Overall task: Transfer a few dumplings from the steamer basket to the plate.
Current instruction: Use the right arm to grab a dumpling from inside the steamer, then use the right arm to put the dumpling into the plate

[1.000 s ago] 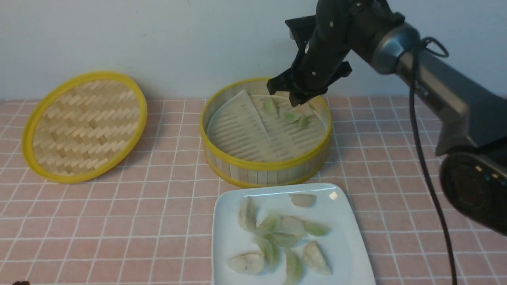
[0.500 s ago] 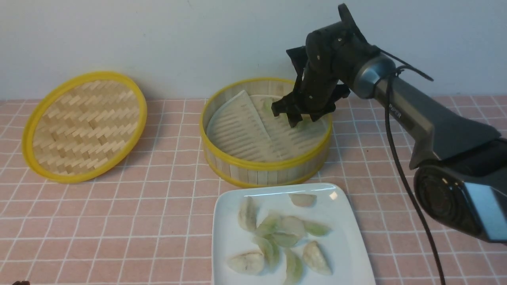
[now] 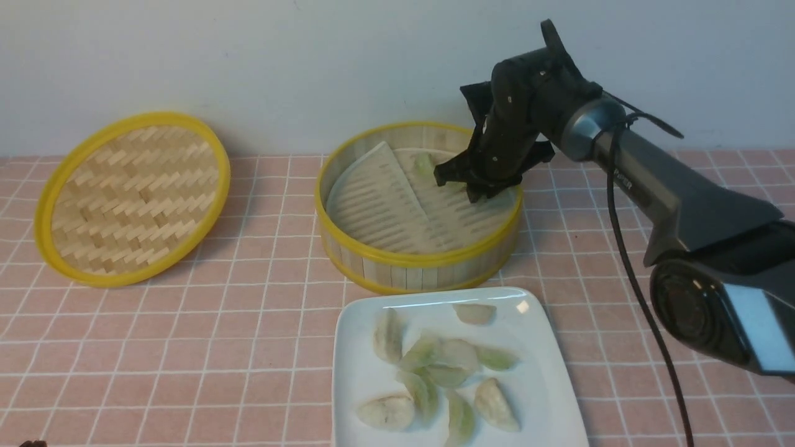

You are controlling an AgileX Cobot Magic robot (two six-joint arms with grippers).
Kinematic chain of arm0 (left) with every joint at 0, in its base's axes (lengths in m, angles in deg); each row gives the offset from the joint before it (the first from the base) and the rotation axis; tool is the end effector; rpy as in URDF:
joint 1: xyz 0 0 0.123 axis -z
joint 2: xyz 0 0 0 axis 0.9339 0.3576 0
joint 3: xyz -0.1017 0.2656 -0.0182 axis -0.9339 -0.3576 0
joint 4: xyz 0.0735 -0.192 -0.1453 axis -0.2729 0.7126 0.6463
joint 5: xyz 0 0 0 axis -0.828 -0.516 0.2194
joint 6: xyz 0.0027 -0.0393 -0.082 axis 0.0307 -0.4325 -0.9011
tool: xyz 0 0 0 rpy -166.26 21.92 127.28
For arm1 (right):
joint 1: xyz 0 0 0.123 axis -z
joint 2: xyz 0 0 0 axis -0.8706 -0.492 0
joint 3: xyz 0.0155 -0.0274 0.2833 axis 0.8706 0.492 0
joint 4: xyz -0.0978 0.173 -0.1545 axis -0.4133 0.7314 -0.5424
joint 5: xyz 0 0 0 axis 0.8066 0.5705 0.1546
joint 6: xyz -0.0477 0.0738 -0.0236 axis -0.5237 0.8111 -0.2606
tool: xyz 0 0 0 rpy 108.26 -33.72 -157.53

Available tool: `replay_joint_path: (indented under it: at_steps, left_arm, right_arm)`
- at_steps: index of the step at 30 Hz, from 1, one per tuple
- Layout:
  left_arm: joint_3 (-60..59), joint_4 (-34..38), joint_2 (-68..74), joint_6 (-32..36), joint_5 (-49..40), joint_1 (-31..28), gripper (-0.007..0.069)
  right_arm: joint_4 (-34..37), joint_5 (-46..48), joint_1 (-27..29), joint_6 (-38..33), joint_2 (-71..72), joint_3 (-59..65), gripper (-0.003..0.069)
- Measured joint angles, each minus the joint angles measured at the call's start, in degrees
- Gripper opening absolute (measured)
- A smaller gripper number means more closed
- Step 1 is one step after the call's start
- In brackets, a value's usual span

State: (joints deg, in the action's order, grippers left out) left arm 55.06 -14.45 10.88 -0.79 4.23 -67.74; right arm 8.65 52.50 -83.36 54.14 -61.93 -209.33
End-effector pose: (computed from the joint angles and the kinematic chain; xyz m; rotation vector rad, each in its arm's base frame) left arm 0.0525 -0.0026 0.1700 -0.0182 1.8822 -0.0657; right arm 0.5044 0.2092 0.1660 -0.3583 2.7764 0.0853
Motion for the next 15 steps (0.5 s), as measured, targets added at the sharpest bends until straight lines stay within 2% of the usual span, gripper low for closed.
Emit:
replay_joint_path:
  at_steps: [4, 8, 13, 15]
  left_arm:
    - [0.0, 0.1, 0.0, 0.0, 0.0, 0.0, -0.0006]
    - [0.0, 0.1, 0.0, 0.0, 0.0, 0.0, -0.0006]
    - [0.0, 0.1, 0.0, 0.0, 0.0, 0.0, -0.0006]
    - [0.0, 0.1, 0.0, 0.0, 0.0, 0.0, -0.0006]
  right_arm:
    - [1.1, 1.0, 0.0, -0.9, 0.5, -2.4, 0.0141]
    - [6.6, 1.3, 0.0, -3.0, 4.6, -2.0, 0.0141]
    - [10.9, 1.1, -0.8, -5.9, 16.7, 8.4, 0.0141]
    - [11.2, 0.9, -2.1, -6.9, 24.0, 18.7, 0.0141]
